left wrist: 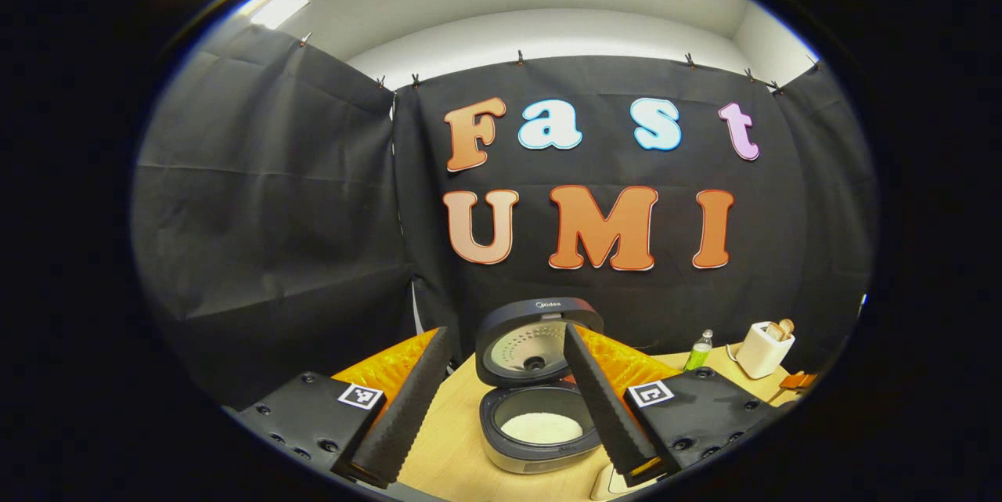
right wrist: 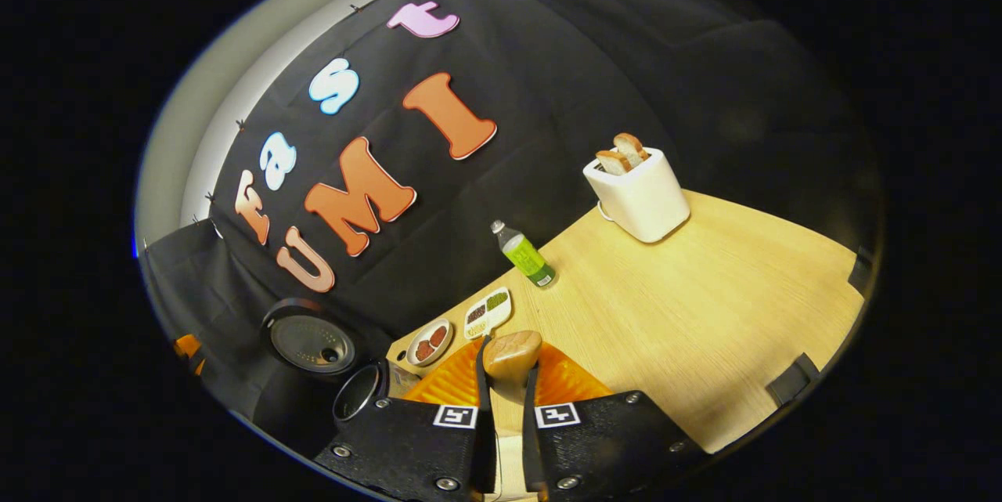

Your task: Close the left gripper, press the button to open the rice cooker; take a wooden spoon from the chopstick holder with the right hand, scoop a spoonful of rice and pour it into the rice cooker, then put the wooden spoon back into the chopstick holder.

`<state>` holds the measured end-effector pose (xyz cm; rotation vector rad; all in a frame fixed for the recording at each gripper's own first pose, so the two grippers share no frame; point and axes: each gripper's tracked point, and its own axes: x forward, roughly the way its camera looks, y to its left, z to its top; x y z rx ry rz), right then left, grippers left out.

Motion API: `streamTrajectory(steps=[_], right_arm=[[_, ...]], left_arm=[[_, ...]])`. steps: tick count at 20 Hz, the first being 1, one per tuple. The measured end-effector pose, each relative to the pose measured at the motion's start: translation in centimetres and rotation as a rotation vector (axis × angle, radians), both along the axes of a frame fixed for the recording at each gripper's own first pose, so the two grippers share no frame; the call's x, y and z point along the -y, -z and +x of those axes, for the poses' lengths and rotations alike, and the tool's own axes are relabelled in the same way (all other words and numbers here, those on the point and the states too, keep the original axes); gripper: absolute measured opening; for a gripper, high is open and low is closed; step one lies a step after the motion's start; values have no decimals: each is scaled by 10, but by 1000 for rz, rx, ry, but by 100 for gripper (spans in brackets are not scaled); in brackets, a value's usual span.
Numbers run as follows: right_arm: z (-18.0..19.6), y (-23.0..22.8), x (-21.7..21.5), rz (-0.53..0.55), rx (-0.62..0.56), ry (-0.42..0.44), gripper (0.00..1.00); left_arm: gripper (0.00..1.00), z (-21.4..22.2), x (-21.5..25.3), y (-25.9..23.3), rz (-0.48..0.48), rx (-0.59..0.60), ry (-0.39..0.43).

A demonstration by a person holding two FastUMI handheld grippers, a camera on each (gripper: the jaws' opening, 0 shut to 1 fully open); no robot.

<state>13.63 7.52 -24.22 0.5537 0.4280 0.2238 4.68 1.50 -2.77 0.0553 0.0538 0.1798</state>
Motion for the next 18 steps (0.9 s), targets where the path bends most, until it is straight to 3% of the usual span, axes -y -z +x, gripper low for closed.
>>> streamTrajectory(steps=[4, 5, 12, 13, 14, 15, 16, 17, 18], right_arm=[[1, 22, -1, -15, -17, -11, 14], [2, 25, 1, -15, -21, -3, 15], [-9, 24, 17, -16, -53, 22, 25], [-5, 27, 21, -33, -63, 33, 22], [-7, 22, 29, -52, -68, 45, 29], [-7, 16, 35, -72, -62, 53, 59], [-7, 7, 43, -99, -52, 64, 67], [-4, -5, 52, -130, -35, 75, 82], [-4, -17, 60, -159, -13, 86, 87]], left_arm=[[94, -6, -6, -2, 13, -4, -25], [100, -7, -8, -2, 19, -4, -32], [94, -6, -4, 1, 17, -4, -30], [94, -3, -1, 3, 10, -3, -22], [94, -1, 2, 3, 2, -4, -14], [94, 0, 6, 4, -6, -2, -2], [94, 3, 10, 5, -13, 1, 10], [94, 5, 12, 6, -19, 3, 20], [94, 7, 15, 7, -24, 5, 29]])
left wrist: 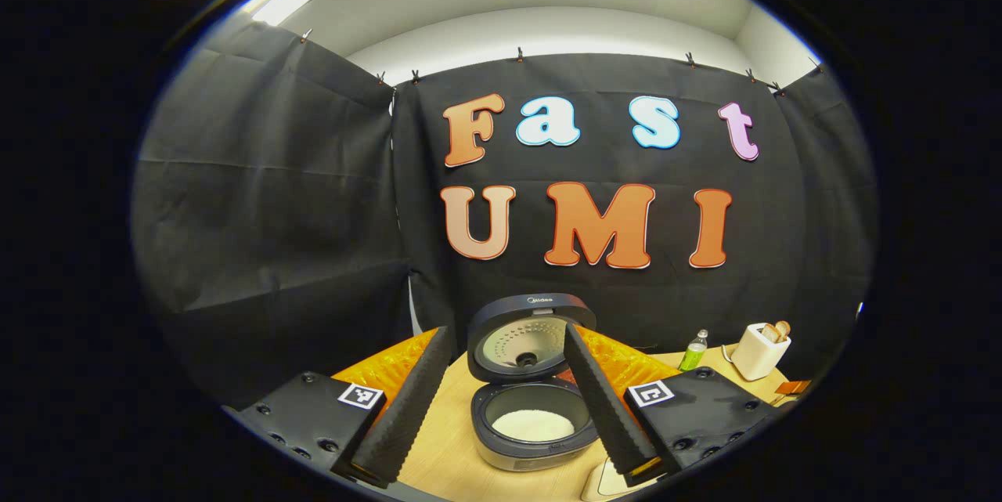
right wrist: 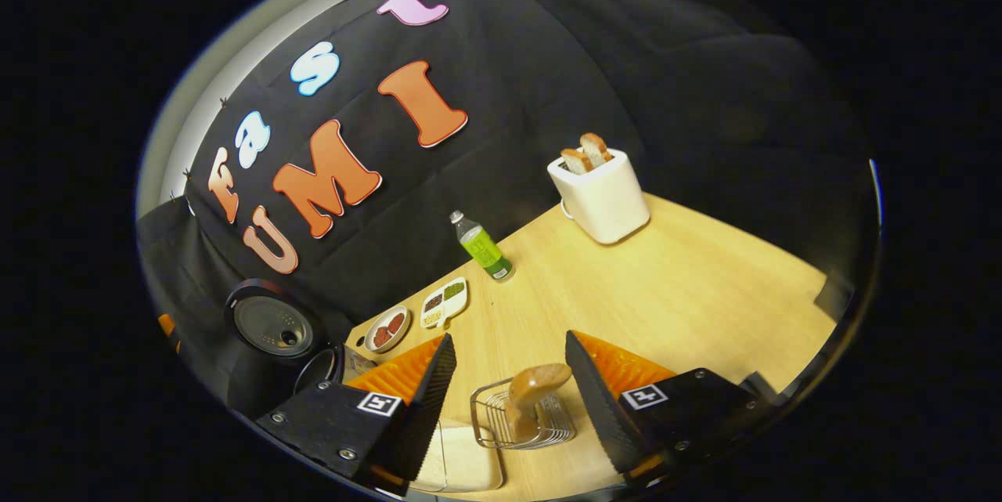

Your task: Close the left gripper, press the button to open the rice cooker; take a wooden spoon from the chopstick holder with the right hand, scoop a spoonful of rice and pour it into the rice cooker, then put the wooden spoon back into the chopstick holder.

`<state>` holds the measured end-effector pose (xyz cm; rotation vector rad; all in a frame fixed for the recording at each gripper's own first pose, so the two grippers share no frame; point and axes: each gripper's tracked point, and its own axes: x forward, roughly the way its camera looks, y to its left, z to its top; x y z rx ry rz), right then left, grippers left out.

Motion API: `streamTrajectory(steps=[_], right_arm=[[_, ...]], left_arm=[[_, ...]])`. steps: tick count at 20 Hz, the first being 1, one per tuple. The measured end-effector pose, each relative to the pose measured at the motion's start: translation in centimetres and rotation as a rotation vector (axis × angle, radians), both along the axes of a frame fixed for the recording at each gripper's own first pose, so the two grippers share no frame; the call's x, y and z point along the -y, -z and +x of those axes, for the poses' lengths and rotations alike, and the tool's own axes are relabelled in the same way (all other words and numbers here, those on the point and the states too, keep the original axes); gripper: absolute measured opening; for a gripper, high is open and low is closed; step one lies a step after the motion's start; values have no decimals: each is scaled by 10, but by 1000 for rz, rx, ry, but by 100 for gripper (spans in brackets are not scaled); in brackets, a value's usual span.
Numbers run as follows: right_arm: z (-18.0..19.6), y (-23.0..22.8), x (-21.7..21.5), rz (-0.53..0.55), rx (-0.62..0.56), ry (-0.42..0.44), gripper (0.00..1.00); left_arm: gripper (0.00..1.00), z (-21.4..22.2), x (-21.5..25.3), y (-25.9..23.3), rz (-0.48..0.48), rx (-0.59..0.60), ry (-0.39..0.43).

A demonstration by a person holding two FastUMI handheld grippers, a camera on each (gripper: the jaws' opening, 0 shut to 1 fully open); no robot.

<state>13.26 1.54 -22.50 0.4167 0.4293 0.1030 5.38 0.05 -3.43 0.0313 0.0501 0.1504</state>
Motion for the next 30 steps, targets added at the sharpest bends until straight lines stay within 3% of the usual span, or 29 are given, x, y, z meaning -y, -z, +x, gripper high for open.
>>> streamTrajectory(steps=[2, 4, 5, 7, 8, 13, 16, 17, 18, 21, 25, 30], right_arm=[[2, -35, 12, -65, 46, 5, 95], [5, -71, 21, -152, 101, 3, 95], [7, -89, 26, -202, 131, 9, 95], [5, -129, 30, -288, 191, 9, 94], [3, -146, 29, -322, 216, 6, 94], [-10, -209, 22, -386, 312, 4, 94], [-17, -220, 20, -378, 332, 5, 95], [-17, -223, 21, -385, 344, 8, 95], [-17, -222, 24, -404, 347, 11, 95], [-21, -218, 27, -405, 332, 18, 95], [-18, -213, 39, -413, 317, 47, 95], [-28, -214, 51, -438, 306, 79, 95]], left_arm=[[94, 4, 2, 1, -14, 7, 4], [98, 11, 5, 5, -36, 3, 20], [94, 15, 7, 7, -45, 2, 26], [98, 23, 4, 10, -46, -2, 16], [94, 29, 3, 9, -43, -6, 13], [94, 80, 13, -8, -73, -15, 50], [94, 129, 19, -33, -65, 2, 69], [100, 146, 20, -39, -57, 5, 68], [94, 165, 22, -42, -50, 9, 77], [94, 222, 18, -33, -8, -44, 58], [94, 277, 8, 21, -16, -196, 40], [98, 292, 1, 66, -20, -307, 23]])
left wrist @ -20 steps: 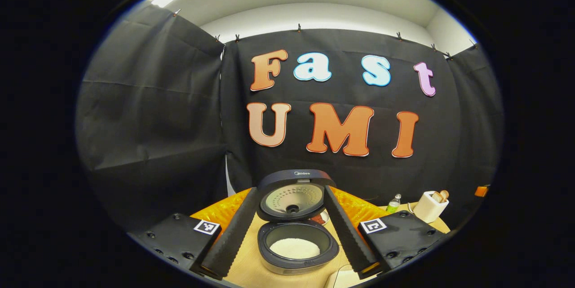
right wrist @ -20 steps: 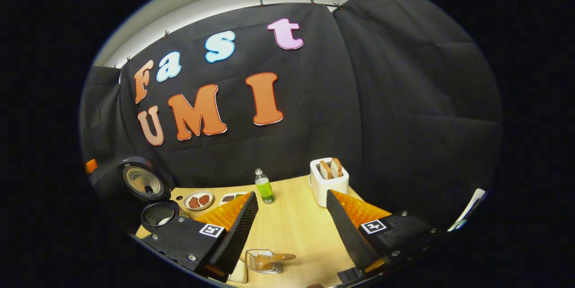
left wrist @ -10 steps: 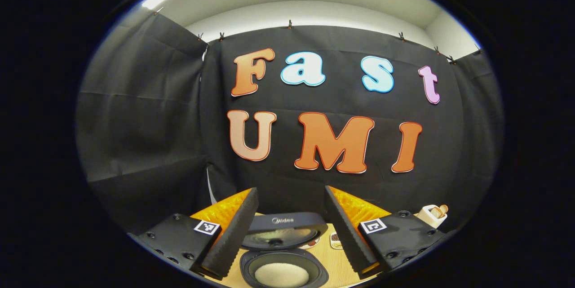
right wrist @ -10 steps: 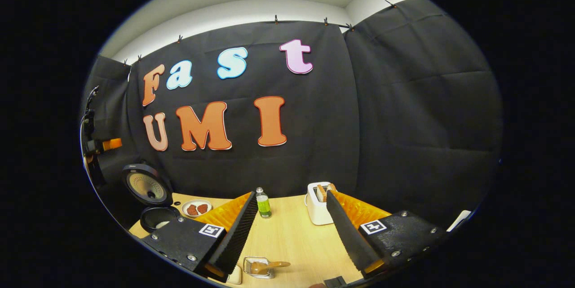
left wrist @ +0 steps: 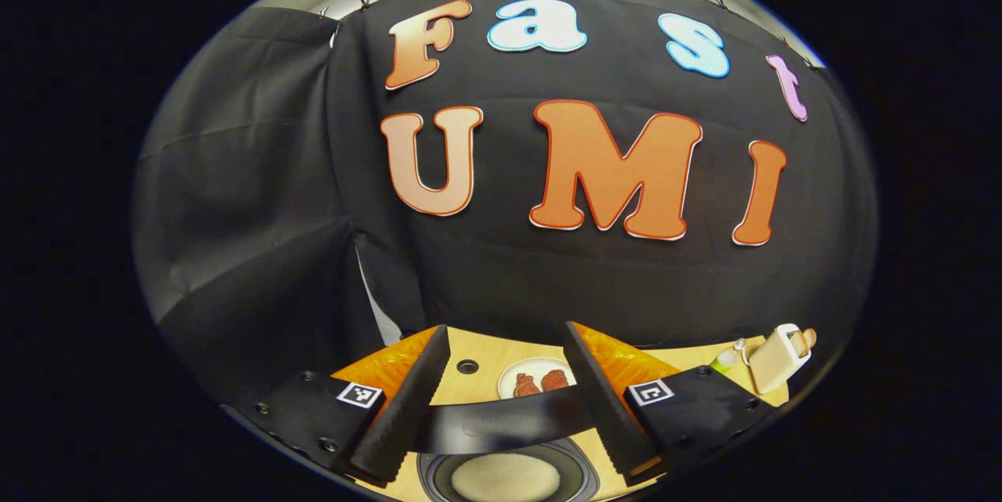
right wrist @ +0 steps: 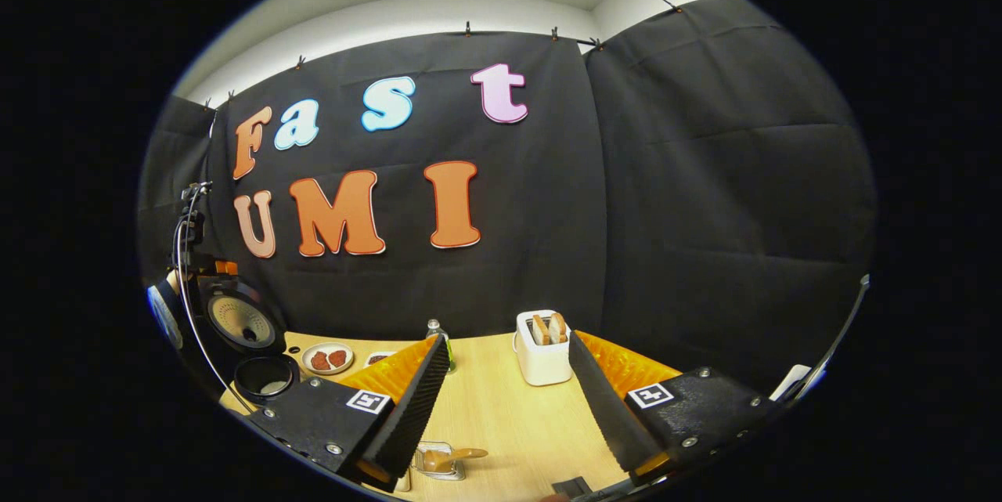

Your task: Close the left gripper, press the button to open the rice cooker; take a wooden spoon from the chopstick holder with the right hand, scoop a spoonful of rice and pour it into the rice cooker, then put the wooden spoon back into the chopstick holder.

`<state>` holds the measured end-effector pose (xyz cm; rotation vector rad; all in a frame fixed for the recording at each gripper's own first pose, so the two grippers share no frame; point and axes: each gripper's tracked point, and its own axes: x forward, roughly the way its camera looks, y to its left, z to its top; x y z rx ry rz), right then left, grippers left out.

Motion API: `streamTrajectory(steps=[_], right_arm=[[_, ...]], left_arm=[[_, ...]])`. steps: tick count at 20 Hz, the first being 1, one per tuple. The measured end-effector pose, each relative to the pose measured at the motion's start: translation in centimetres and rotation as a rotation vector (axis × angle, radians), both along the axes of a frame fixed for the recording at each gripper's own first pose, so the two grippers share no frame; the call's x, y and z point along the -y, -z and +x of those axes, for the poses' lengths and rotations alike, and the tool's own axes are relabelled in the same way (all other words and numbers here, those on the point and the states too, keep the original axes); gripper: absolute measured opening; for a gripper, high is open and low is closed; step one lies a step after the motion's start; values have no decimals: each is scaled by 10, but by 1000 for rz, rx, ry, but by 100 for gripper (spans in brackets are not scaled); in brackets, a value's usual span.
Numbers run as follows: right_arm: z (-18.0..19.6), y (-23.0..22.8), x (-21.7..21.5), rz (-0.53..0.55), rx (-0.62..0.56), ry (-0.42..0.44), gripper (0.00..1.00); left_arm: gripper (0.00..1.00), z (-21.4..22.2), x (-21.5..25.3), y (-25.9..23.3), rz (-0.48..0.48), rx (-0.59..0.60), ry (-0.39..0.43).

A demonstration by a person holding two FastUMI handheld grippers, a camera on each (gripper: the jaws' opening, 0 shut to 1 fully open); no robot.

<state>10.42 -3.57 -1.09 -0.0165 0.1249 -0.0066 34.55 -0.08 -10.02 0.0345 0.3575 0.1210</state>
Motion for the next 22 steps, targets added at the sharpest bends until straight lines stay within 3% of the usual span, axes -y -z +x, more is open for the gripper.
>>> streamTrajectory(steps=[2, 3, 5, 6, 7, 10, 16, 19, 20, 22], right_arm=[[-3, 1, 0, 15, -5, 4, 95], [-5, 2, 0, 22, -6, 4, 95], [-8, 0, 1, 31, -4, 3, 95], [-10, 0, 0, 37, -2, -2, 95], [-11, 0, -2, 44, -2, -8, 95], [-13, 4, -9, 59, -9, -37, 95], [-17, 17, -31, 69, -40, -114, 95], [-20, 23, -38, 60, -55, -142, 95], [-21, 25, -39, 62, -59, -149, 95], [-24, 26, -39, 64, -63, -157, 95]], left_arm=[[94, -4, 1, 9, -6, -25, -4], [100, -6, 3, 8, -4, -11, -4], [96, -22, 10, 13, -3, -17, 8], [100, -30, 13, 16, -10, -22, 14], [96, -41, 18, 21, -19, -28, 23], [100, -77, 30, 42, -49, -58, 45], [96, -157, 54, 124, -108, -148, 67], [100, -176, 59, 155, -44, -148, 78], [96, -181, 60, 167, -51, -152, 68], [100, -189, 59, 187, -47, -170, 55]])
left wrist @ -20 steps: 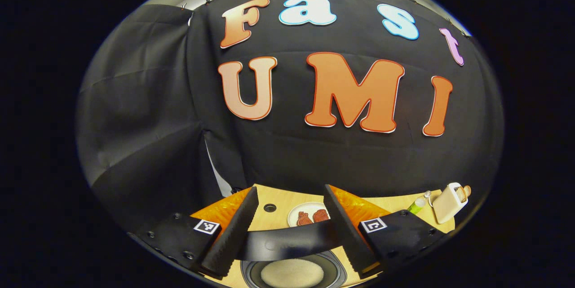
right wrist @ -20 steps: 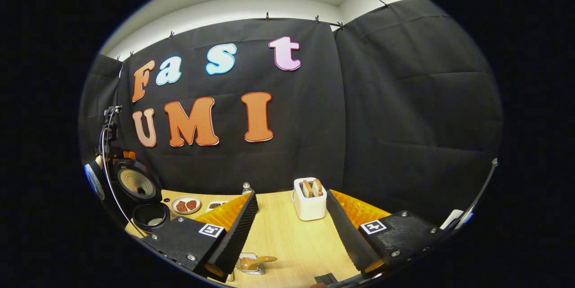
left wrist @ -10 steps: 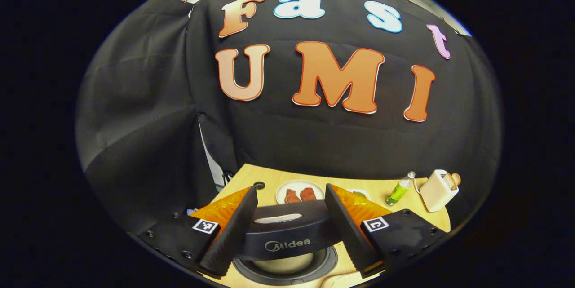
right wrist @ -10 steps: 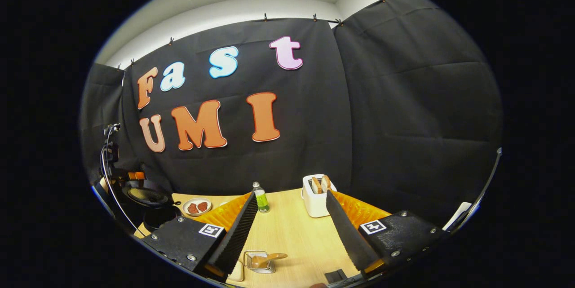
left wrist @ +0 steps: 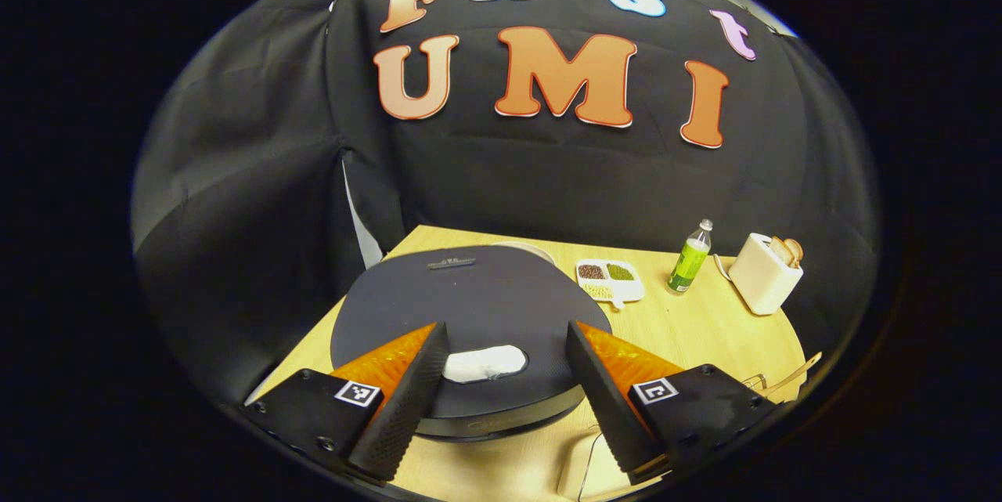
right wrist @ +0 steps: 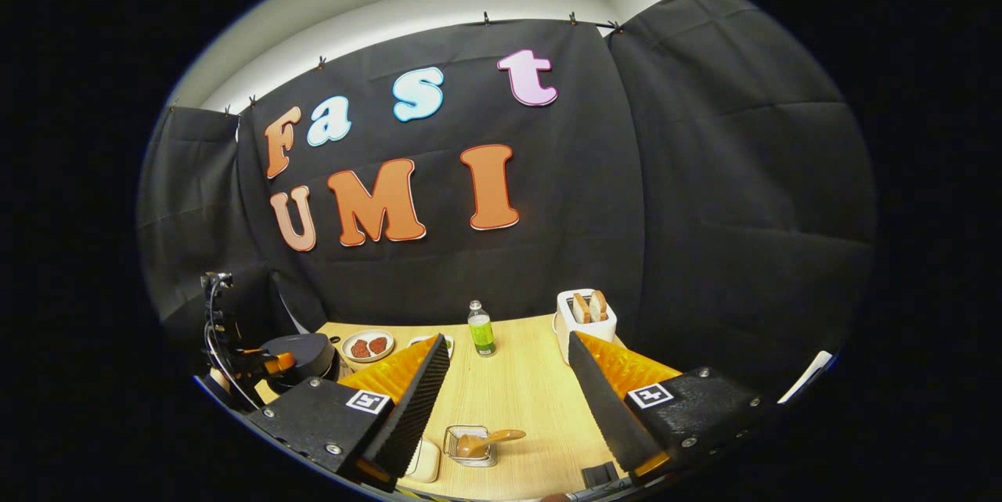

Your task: Close the left gripper, press the button to open the rice cooker; take a wooden spoon from the chopstick holder with the right hand, scoop a spoonful of rice and pour it into the rice cooker, then put the wooden spoon back into the chopstick holder.

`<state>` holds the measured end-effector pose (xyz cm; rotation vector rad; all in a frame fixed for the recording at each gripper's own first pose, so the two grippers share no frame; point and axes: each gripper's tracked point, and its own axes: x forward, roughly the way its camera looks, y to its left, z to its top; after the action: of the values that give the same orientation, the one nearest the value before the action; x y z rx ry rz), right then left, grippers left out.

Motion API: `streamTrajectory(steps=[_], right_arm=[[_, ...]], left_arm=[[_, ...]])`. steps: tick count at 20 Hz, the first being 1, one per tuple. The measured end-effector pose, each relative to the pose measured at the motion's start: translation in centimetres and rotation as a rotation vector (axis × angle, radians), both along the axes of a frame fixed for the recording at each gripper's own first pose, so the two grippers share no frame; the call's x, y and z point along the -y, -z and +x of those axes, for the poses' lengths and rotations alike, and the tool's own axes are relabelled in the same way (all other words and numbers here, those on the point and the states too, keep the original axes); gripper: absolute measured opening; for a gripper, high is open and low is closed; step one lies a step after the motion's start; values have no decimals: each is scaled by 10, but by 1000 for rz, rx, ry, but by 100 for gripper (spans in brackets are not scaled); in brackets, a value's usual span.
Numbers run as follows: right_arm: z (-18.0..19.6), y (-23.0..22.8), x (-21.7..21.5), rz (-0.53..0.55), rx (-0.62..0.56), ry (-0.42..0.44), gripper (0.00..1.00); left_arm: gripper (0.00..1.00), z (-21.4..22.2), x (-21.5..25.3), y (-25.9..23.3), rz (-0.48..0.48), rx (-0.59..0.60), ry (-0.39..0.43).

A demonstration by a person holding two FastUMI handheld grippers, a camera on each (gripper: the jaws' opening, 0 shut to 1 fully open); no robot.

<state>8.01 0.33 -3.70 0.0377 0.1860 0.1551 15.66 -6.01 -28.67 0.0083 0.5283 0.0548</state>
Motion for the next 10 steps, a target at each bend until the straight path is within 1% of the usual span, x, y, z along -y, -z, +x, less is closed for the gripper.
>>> streamTrajectory(steps=[1, 2, 3, 4, 5, 7, 8, 9, 10], right_arm=[[-1, 2, 2, -3, -5, 0, 95], [-1, 5, 4, -7, -10, 1, 95], [-2, 7, 6, -9, -17, 3, 95], [-3, 9, 7, -9, -21, 4, 95], [-3, 9, 8, -8, -23, 6, 95], [-3, 12, 10, -7, -33, 4, 95], [-3, 14, 10, -11, -35, 2, 95], [-3, 14, 10, -17, -36, 2, 95], [-3, 15, 11, -23, -35, 1, 95]], left_arm=[[95, -2, 1, 8, 28, -2, 7], [95, -4, 2, 14, 61, 2, 17], [98, -6, 1, 13, 75, 28, 12], [96, -5, 0, 12, 55, 53, -7], [94, -7, -1, 14, 30, 44, -28], [96, -8, 1, 22, 40, 51, -26], [100, -12, 0, 27, 51, 38, -27], [99, -8, 0, 22, 66, 85, -24], [98, -9, -1, 24, 63, 73, -30]])
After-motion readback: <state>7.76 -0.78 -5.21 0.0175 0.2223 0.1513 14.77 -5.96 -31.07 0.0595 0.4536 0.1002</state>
